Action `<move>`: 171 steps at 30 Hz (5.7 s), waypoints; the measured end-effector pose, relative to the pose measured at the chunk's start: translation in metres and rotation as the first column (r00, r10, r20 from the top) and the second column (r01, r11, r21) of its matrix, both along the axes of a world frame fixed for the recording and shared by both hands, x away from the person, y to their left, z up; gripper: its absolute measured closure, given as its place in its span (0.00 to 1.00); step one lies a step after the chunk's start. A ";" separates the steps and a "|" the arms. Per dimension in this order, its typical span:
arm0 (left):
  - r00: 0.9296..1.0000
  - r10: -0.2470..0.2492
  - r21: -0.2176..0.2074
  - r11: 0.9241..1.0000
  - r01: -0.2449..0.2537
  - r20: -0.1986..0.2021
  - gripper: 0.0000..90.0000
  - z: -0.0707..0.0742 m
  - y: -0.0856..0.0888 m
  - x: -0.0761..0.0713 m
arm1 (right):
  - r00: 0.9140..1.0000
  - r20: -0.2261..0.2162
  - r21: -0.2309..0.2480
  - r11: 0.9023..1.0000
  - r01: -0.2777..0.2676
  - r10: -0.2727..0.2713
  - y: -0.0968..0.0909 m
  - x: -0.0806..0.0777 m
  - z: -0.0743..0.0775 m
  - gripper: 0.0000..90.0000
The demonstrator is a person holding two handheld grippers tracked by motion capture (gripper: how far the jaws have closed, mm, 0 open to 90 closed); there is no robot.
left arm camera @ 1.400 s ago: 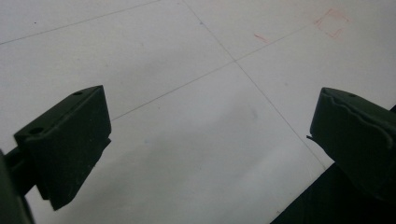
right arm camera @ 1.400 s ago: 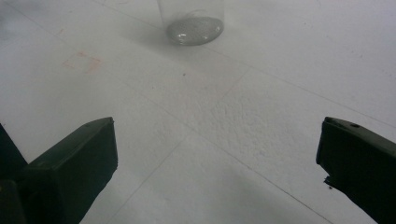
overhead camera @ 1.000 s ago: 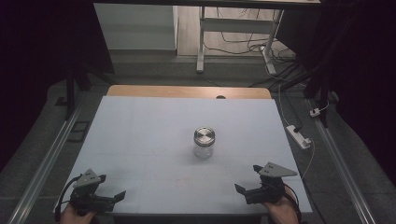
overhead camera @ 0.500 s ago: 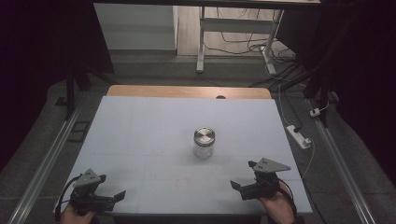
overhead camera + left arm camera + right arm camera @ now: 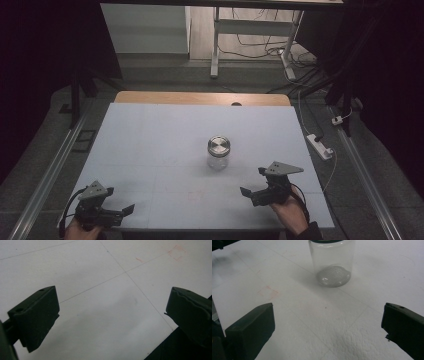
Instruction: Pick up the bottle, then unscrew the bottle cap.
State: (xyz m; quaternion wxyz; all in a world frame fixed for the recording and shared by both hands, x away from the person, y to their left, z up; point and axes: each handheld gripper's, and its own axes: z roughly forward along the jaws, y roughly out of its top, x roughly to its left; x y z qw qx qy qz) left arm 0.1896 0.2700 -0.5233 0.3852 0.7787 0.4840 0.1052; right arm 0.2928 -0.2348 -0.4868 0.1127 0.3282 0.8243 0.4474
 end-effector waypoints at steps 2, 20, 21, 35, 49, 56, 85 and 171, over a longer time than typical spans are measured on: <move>1.000 0.000 -0.001 1.000 0.000 -0.001 0.00 0.000 0.000 0.000 | 1.000 -0.019 -0.001 1.000 -0.013 0.013 0.005 0.005 -0.001 0.00; 1.000 -0.001 -0.005 1.000 0.001 -0.005 0.00 0.000 0.001 0.000 | 0.999 -0.032 -0.070 0.997 -0.034 0.032 0.033 0.038 -0.003 0.00; 1.000 0.000 -0.005 1.000 0.000 -0.005 0.00 0.000 0.001 0.000 | 0.998 -0.042 -0.084 0.996 -0.042 0.039 0.037 0.043 -0.004 0.00; 1.000 -0.002 -0.009 1.000 0.002 -0.008 0.00 0.000 0.001 0.001 | 0.997 -0.057 -0.102 0.993 -0.051 0.045 0.064 0.076 -0.011 0.00; 1.000 -0.005 -0.012 1.000 0.004 -0.011 0.00 0.000 0.001 0.001 | 0.998 -0.041 -0.125 0.991 -0.048 0.043 0.084 0.092 -0.017 0.00; 1.000 -0.006 -0.013 1.000 0.006 -0.011 0.00 0.000 0.002 0.001 | 0.998 -0.023 -0.133 0.990 -0.052 0.050 0.097 0.099 -0.023 0.02; 1.000 -0.015 -0.013 1.000 0.015 -0.008 0.00 0.000 0.002 0.000 | 0.992 0.065 -0.106 0.989 -0.100 0.107 0.102 0.094 -0.018 0.17; 0.998 -0.046 -0.067 0.997 0.043 -0.040 0.00 -0.001 0.003 0.004 | 0.945 0.037 -0.060 0.945 -0.323 0.325 0.105 -0.003 0.012 0.17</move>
